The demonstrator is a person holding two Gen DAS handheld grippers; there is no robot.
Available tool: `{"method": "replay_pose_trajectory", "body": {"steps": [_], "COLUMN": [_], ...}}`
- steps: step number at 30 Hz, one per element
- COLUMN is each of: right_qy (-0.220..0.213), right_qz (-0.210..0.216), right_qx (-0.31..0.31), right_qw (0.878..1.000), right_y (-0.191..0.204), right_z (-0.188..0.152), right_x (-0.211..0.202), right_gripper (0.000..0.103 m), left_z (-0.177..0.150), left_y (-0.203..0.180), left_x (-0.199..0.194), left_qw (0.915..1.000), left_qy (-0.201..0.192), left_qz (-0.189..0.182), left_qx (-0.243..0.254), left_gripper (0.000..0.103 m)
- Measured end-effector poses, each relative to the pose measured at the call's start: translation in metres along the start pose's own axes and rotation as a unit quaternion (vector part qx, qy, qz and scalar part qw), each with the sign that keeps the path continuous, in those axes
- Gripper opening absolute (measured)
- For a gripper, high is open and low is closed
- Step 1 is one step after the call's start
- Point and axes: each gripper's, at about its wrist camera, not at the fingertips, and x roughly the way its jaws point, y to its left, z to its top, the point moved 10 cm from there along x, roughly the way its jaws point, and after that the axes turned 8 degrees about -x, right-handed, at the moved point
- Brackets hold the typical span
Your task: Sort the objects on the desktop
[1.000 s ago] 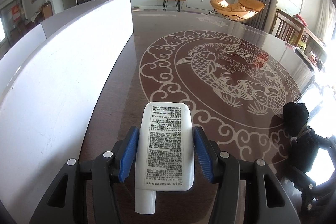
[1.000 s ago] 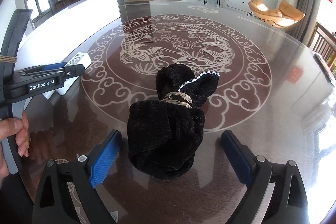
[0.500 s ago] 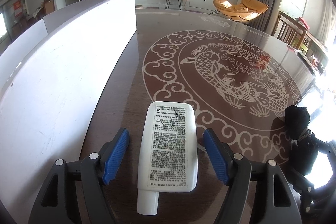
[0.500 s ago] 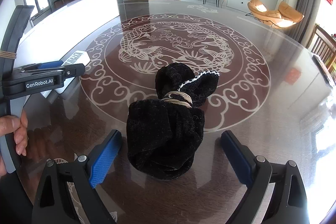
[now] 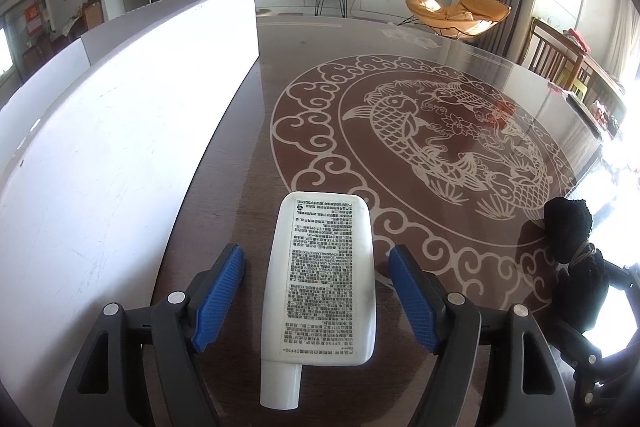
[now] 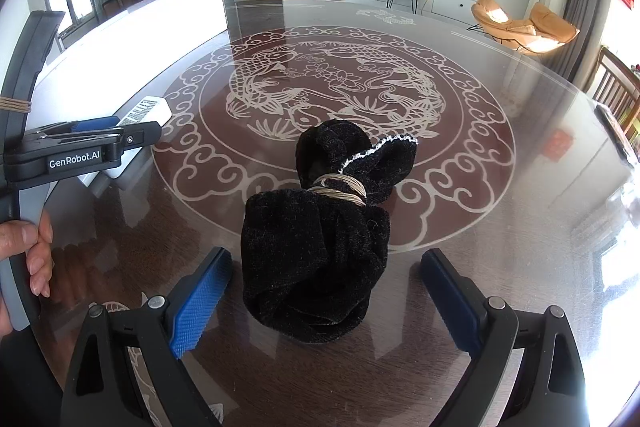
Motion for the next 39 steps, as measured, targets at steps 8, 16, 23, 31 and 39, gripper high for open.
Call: {"method": "replay_pose_trajectory", "body": {"steps": [8, 16, 23, 31, 39], "right_qy": [0.000, 0.000, 0.000, 0.000, 0.000], "right_qz": [0.000, 0.000, 0.000, 0.000, 0.000], "right_qx": [0.000, 0.000, 0.000, 0.000, 0.000], "right_qw": [1.000, 1.000, 1.000, 1.000, 1.000], "right_y": [0.000, 0.000, 0.000, 0.000, 0.000], "right_z": [0.000, 0.000, 0.000, 0.000, 0.000], "right_x": [0.000, 0.000, 0.000, 0.000, 0.000], "right_gripper": [0.096, 0.096, 0.096, 0.096, 0.096], "left_z": [0.000, 0.000, 0.000, -0.002, -0.005], "left_y": [0.000, 0.000, 0.000, 0.010, 0.007], "left_x": [0.000, 0.000, 0.000, -0.006, -0.003], "left_qw": [1.0000, 1.0000, 1.0000, 0.9990, 0.9999], "left_qy": [0.000, 0.000, 0.000, -0.005, -0.004], "left_qz": [0.000, 0.000, 0.000, -0.029, 0.010], "left_qx": [0.000, 0.000, 0.000, -0.034, -0.006], "left_gripper": [0.074, 0.074, 0.074, 0.075, 0.051]}}
